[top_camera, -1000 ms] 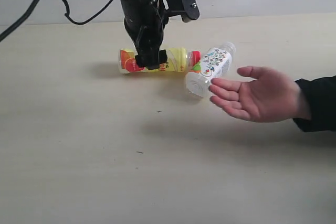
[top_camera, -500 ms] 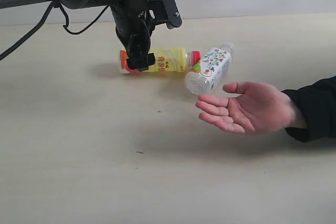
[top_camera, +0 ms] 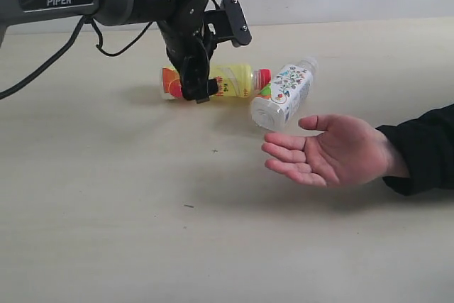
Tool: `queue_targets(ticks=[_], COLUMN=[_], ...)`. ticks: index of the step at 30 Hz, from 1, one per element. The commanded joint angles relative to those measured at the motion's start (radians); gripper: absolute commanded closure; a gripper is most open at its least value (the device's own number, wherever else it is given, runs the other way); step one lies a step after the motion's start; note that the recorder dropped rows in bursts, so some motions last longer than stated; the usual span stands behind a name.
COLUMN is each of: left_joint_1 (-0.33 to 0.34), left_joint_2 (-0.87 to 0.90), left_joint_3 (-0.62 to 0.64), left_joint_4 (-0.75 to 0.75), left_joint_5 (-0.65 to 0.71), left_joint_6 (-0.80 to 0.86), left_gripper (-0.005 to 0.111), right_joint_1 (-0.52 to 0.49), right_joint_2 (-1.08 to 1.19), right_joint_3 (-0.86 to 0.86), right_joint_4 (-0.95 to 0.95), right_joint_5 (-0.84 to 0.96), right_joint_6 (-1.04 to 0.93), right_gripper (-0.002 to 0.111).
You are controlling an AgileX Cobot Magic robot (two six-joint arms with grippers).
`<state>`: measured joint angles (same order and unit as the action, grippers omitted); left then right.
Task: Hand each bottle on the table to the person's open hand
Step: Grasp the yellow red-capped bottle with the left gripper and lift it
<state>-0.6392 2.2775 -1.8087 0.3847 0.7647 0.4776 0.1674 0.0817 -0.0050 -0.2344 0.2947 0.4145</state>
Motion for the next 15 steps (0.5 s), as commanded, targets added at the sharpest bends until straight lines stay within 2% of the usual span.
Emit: queue_targets(ticks=[1, 15], left_joint_1=[0.004, 0.004], left_joint_2=[0.024, 0.076], left_joint_3=[0.006, 0.006], left_joint_4=[0.009, 0.077], left_joint_5=[-0.039, -0.083], left_joint_6=[-0.01, -0.01], left_gripper=[0.013, 0.013], right_joint_1=[-0.005, -0.005], right_joint_2=[0.007, 0.007], right_joint_3=[0.005, 0.005], right_joint_4=[0.0, 0.0], right_joint_5=[-0.012, -0.012], right_joint_6=[-0.002, -0.002], right_gripper=[0.108, 0.108])
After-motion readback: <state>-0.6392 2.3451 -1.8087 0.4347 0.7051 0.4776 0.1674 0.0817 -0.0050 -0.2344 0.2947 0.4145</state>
